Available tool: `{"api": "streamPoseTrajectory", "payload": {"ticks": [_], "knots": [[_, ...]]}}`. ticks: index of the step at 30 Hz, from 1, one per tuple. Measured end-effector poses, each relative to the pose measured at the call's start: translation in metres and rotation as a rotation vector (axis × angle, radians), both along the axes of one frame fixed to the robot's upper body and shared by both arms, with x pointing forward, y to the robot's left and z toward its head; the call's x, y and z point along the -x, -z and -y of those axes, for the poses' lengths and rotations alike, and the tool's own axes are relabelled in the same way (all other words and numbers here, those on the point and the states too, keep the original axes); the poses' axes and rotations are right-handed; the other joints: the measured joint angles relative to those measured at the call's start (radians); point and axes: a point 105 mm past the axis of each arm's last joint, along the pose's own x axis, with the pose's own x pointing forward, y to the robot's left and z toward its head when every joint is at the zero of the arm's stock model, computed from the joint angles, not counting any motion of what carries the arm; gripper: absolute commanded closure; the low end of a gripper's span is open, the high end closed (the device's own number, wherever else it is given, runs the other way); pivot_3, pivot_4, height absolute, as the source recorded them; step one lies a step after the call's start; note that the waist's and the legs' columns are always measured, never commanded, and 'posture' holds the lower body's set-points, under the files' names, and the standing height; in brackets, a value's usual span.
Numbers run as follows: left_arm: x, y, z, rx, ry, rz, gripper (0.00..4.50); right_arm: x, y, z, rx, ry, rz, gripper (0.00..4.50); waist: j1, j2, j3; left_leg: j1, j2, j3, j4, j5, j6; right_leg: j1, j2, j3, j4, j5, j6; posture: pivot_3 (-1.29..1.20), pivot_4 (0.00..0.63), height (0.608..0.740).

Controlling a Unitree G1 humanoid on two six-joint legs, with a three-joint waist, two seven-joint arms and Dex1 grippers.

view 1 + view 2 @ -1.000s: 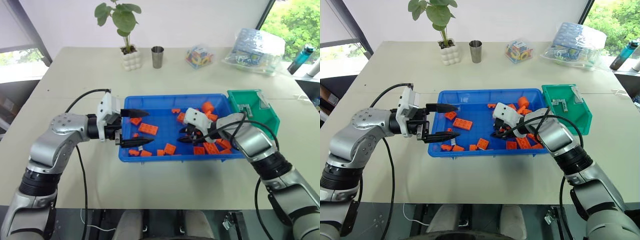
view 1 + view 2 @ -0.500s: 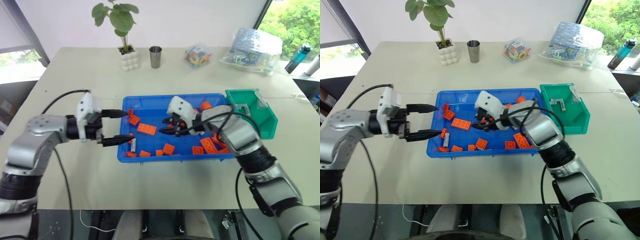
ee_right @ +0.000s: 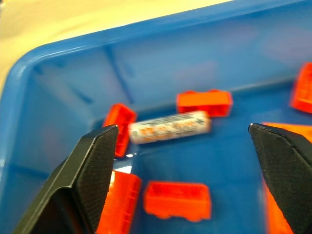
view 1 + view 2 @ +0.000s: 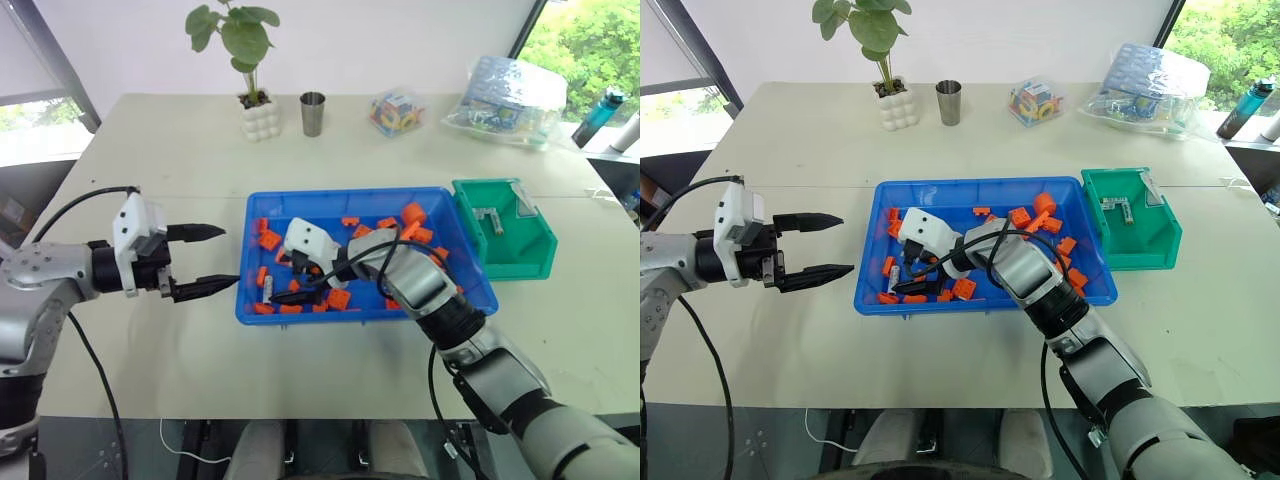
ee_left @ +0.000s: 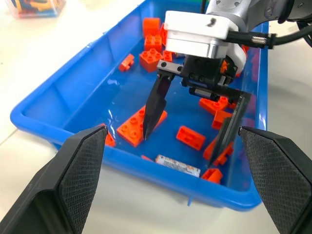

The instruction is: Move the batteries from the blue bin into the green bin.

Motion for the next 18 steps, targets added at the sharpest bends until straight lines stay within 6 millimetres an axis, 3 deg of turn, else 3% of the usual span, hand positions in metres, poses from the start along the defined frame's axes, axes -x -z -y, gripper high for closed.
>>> {"api": "streamPoseTrajectory", "payload": {"ticks": [18], "knots": [[0.000, -0.011, 0.001, -0.029, 0.007, 0.043, 0.00, -0.007, 0.013, -0.004, 0.059, -0.070, 0.073, 0.02, 0.000, 0.000, 0.000, 0.000, 0.000, 0.000, 0.000, 0.000, 0.000, 0.000, 0.000, 0.000, 0.000, 0.000, 0.000, 0.00, 0.150, 0.711]]}}
